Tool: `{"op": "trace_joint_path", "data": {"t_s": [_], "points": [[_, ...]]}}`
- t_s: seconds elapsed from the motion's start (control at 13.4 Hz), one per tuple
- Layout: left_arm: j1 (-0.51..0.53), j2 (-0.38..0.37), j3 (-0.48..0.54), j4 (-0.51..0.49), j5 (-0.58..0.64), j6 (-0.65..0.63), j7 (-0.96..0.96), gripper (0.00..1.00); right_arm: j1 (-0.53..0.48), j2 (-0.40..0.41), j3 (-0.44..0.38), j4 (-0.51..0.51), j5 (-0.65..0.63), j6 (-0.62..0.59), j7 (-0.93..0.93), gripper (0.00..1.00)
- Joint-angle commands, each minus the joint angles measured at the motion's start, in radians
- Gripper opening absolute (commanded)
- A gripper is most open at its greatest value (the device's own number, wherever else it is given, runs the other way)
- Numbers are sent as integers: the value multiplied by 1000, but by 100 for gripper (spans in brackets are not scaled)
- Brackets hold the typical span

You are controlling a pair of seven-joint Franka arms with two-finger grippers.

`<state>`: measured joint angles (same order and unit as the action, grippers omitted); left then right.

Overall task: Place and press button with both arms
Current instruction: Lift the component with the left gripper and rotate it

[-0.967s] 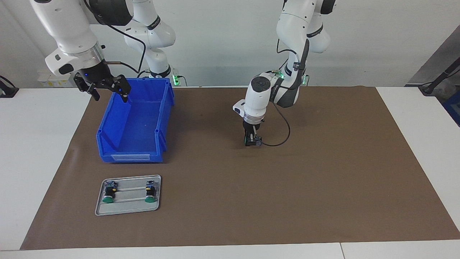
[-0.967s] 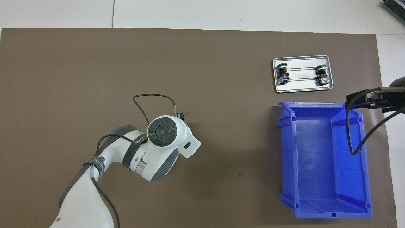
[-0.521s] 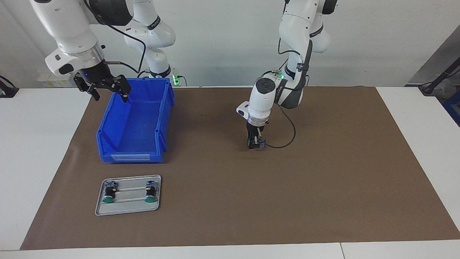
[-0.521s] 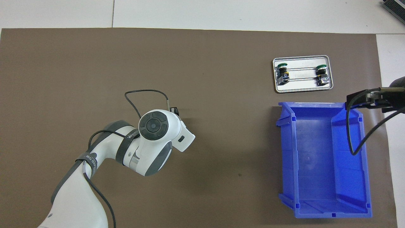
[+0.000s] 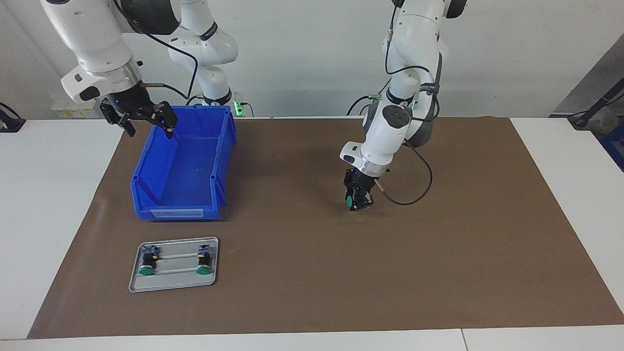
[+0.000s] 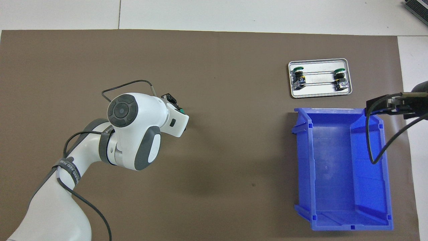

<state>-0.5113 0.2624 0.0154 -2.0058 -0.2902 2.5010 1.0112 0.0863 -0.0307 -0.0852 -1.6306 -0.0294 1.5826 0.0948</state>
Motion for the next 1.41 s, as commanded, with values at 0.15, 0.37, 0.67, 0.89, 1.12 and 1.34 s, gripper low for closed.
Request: {"op": "trace_joint_path", "data": {"t_s": [0.15,0.37,0.67,0.89,1.12,1.34], "points": [[56,-45,-12,-11,-330,2,185,19,-5,-23,4,-22,2,-4,-20,100],[97,-61,-9,-25,-535,-20,358,21,-5,-23,5,-22,2,-4,-20,100],[168,-83,-9,-36,-686,-126,470,26,-5,-23,4,-22,3,-4,-20,100],[180,-115,-6,-100,-854,-125,582,31,-5,-23,4,-22,3,-4,-20,100],[201,-153,-6,-186,-928,-132,711,7,-5,-23,4,-22,2,-4,-20,100],[223,-192,-6,-255,-1007,-185,805,0,-5,-23,4,-22,3,-4,-20,100]]}}
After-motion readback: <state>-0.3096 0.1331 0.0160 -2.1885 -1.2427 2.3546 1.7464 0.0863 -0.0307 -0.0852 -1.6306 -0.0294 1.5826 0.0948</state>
